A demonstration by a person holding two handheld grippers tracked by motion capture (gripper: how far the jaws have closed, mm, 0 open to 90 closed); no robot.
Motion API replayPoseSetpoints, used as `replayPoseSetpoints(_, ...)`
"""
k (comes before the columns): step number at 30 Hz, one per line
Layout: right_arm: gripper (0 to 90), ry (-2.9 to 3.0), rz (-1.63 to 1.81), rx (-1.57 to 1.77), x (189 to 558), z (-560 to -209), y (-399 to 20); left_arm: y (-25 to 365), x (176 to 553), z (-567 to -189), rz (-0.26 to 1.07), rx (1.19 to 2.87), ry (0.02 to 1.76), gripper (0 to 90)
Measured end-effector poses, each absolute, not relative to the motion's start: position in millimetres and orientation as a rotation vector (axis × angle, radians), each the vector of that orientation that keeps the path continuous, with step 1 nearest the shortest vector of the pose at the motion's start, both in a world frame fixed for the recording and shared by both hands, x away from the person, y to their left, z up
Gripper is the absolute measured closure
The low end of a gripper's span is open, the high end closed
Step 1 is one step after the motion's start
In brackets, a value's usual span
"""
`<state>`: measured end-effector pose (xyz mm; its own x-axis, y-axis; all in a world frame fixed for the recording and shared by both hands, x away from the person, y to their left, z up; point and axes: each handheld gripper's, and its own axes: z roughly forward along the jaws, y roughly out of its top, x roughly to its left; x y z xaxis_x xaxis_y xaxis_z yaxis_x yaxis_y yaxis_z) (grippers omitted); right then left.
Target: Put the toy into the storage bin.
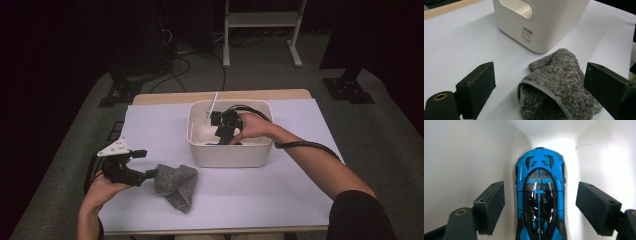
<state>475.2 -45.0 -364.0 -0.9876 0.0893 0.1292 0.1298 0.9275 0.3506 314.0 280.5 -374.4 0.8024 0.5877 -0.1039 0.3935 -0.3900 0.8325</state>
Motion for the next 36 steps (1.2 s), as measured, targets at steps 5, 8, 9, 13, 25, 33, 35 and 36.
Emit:
replayPoseSetpoints(5,22.0,-2.965,-0.622,-0.194,475.4,-352.8,-52.1,281.0,313.2,-372.0,0.263,2.021,0.725,9.2)
replayPoseSetpoints(8,22.0,-2.964,-0.666,-0.221,474.3,-344.6,-57.9,279.6,313.3,-372.9,0.264,2.027,0.726,8.9)
replayPoseSetpoints(9,22.0,-2.967,-0.682,-0.219,474.2,-341.4,-59.9,279.3,313.1,-373.2,0.262,2.027,0.727,8.8)
replayPoseSetpoints(13,21.6,-2.951,-0.775,-0.252,472.4,-324.8,-70.6,279.2,312.4,-375.3,0.258,2.033,0.734,8.8)
replayPoseSetpoints(25,20.2,-2.936,-0.942,-0.308,460.3,-288.3,-106.9,278.7,306.3,-378.8,0.257,2.045,0.750,8.1)
replayPoseSetpoints(33,19.7,-2.940,-1.010,-0.348,450.5,-270.4,-135.4,273.5,305.6,-377.8,0.259,2.049,0.740,7.5)
replayPoseSetpoints(35,19.5,-2.942,-1.036,-0.367,448.0,-266.0,-144.7,272.9,305.4,-377.4,0.255,2.049,0.740,7.5)
replayPoseSetpoints(36,19.6,-2.937,-1.049,-0.382,446.7,-264.4,-148.8,272.9,305.6,-377.4,0.258,2.052,0.737,7.5)
